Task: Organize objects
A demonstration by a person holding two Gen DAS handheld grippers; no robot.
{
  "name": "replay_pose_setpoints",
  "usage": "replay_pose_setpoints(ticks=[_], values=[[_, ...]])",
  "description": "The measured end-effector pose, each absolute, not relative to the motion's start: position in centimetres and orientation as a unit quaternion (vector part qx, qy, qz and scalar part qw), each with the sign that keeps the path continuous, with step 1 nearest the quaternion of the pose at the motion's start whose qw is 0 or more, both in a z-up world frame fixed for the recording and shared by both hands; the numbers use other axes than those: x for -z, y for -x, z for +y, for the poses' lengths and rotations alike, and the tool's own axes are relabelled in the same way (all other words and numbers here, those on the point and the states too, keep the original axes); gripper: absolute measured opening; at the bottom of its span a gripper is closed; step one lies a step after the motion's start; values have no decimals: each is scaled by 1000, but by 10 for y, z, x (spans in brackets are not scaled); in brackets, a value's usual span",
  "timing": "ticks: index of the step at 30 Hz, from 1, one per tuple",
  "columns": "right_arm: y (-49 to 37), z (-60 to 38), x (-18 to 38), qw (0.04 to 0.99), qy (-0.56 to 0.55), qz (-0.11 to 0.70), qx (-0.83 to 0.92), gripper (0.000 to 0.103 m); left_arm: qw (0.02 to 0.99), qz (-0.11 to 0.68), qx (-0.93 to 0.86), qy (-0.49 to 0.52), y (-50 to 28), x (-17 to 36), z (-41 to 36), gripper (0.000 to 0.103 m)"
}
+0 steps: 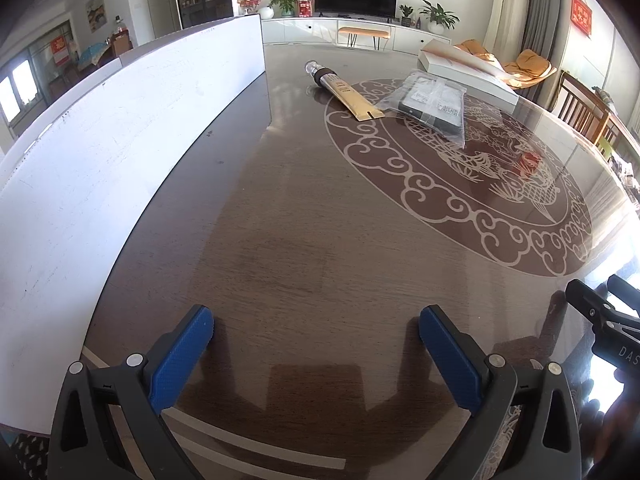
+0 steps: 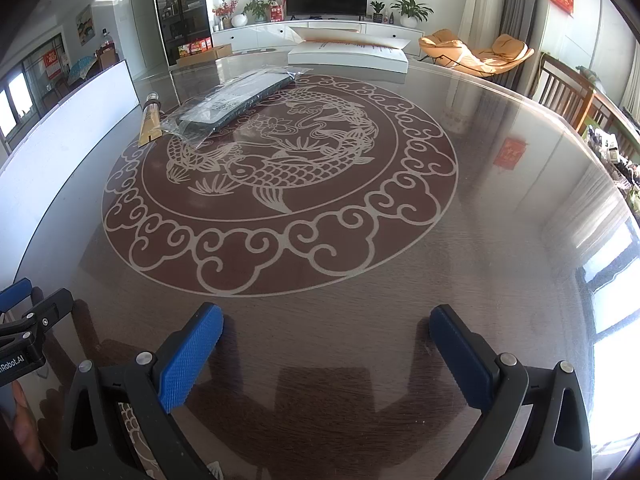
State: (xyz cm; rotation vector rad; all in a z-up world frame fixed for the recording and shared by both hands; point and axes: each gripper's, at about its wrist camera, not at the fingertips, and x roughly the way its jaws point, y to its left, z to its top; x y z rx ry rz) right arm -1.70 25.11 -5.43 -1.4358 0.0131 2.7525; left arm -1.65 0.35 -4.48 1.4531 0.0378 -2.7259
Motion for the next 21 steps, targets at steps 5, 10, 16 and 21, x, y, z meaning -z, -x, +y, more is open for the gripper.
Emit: replay_pose_setpoints(ticks=[5, 10, 16, 21], values=[[17, 251, 55, 19, 462, 4, -886, 103, 31, 15, 882, -470, 17, 45, 1, 103], [17, 251, 55, 19, 462, 4, -886, 103, 32, 15, 882, -470, 17, 45, 2, 103], [17, 251, 55, 19, 462, 4, -886, 103, 32, 15, 882, -470, 16, 45, 2, 103], [17, 251, 54, 19, 463, 4, -886, 103, 34, 16, 882, -469, 16, 45, 1, 103]])
